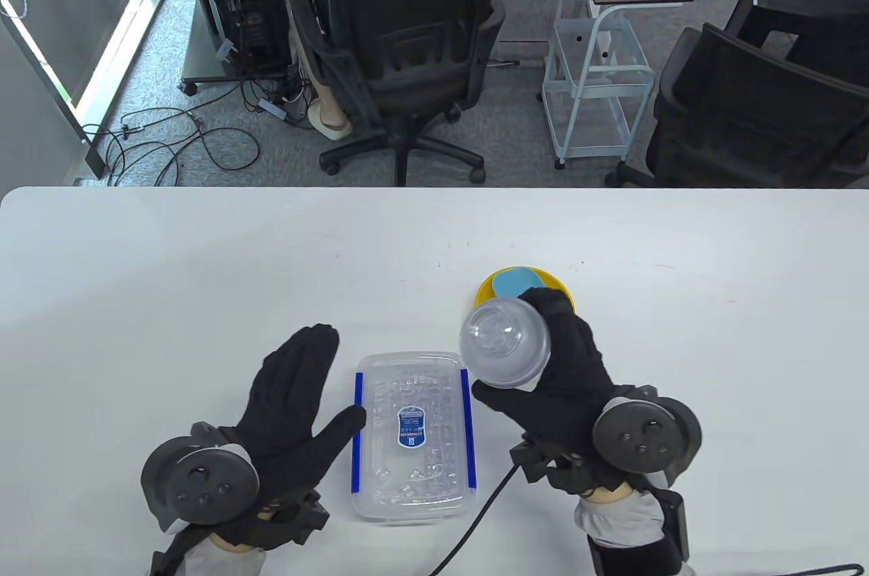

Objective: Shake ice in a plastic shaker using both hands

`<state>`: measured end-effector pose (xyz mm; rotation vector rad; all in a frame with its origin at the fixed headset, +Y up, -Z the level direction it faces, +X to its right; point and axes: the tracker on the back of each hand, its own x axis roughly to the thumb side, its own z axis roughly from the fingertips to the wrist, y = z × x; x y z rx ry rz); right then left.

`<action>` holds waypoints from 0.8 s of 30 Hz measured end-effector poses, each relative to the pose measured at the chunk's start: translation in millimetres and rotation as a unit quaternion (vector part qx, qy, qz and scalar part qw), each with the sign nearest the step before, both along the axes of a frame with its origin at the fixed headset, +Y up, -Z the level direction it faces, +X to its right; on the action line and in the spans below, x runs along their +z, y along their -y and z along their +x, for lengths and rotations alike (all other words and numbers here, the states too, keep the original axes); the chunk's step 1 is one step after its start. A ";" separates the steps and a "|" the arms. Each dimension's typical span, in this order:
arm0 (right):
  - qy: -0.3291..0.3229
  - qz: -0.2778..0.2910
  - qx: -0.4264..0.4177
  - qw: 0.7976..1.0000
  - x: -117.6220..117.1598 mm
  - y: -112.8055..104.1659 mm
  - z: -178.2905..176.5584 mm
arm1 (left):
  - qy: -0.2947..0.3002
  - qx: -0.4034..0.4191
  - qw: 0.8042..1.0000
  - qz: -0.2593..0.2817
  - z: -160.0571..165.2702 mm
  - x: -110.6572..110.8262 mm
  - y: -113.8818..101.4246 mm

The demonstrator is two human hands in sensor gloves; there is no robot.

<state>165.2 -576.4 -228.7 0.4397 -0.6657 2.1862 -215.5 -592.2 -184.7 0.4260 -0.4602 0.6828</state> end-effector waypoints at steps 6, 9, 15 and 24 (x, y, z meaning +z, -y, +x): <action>0.102 -0.035 0.020 0.994 -8.9 8.2 53.7 | -0.085 -0.006 0.996 -0.032 -47.6 -8.8 19.1; 0.151 -0.078 -0.006 0.985 -23.1 31.5 79.3 | -0.119 -0.015 0.991 -0.052 -59.6 -14.6 37.9; 0.224 -0.180 -0.085 0.954 -57.2 104.9 114.9 | -0.130 -0.025 0.986 -0.101 -64.7 -29.5 85.7; 0.259 -0.337 -0.064 0.903 -83.7 165.3 118.6 | -0.112 -0.002 0.985 -0.129 -78.2 -33.9 97.6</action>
